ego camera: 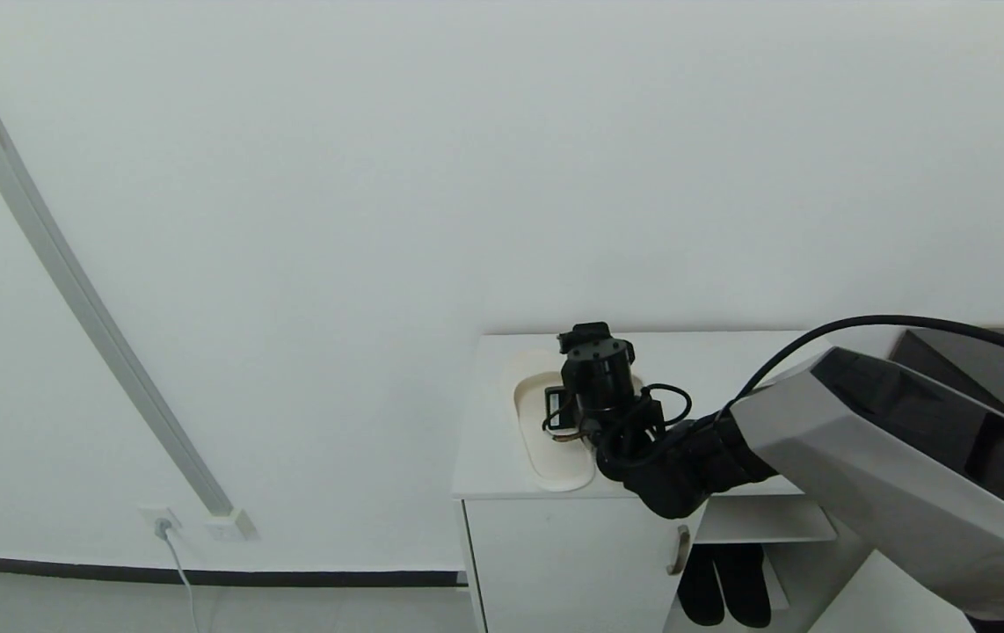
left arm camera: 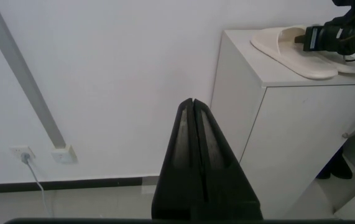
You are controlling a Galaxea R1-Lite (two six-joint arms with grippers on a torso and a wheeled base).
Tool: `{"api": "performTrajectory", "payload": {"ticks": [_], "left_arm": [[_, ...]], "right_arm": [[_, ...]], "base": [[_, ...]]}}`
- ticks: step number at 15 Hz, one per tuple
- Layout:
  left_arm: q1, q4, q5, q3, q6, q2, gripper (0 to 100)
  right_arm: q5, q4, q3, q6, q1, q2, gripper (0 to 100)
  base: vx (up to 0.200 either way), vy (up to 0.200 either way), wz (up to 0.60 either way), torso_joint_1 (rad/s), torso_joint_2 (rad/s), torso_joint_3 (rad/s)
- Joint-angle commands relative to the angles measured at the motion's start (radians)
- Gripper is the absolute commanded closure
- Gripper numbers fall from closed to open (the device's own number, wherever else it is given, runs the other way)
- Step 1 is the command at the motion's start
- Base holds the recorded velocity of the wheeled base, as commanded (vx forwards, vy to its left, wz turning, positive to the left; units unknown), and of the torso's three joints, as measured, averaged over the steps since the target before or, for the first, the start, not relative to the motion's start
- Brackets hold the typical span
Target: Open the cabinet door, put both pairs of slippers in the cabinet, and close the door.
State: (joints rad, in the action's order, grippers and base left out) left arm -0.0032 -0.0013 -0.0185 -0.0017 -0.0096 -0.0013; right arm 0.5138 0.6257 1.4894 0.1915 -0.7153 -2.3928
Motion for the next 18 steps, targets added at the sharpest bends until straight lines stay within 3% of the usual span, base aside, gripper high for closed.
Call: {"api": "performTrajectory", "payload": {"ticks": [1, 4, 12, 18], "left_arm": [[0.0, 0.0, 0.0, 0.0, -0.001, 0.001, 100], [0.0, 0.0, 0.0, 0.0, 0.0, 0.001, 100], [0.0, 0.0, 0.0, 0.002, 0.005, 0.001, 100], [0.0, 0.001, -0.001, 0.002, 0.005, 0.001, 100]], "right_arm": [[0.0, 0.003, -0.011, 0.003, -0.001, 0.04, 100], [-0.043, 0.034, -0.13, 0.0, -0.001, 0.172, 100], [-0.357, 0.068, -0.676, -0.046, 0.02, 0.689, 100], [-0.426, 0.034, -0.833, -0.049, 0.014, 0.857, 100]], "base": [[0.0, 0.0, 0.0, 0.0, 0.0, 0.0], [0.0, 0.0, 0.0, 0.0, 0.0, 0.0], [0.0, 0.0, 0.0, 0.0, 0.0, 0.0], [0.0, 0.0, 0.0, 0.0, 0.0, 0.0]]}}
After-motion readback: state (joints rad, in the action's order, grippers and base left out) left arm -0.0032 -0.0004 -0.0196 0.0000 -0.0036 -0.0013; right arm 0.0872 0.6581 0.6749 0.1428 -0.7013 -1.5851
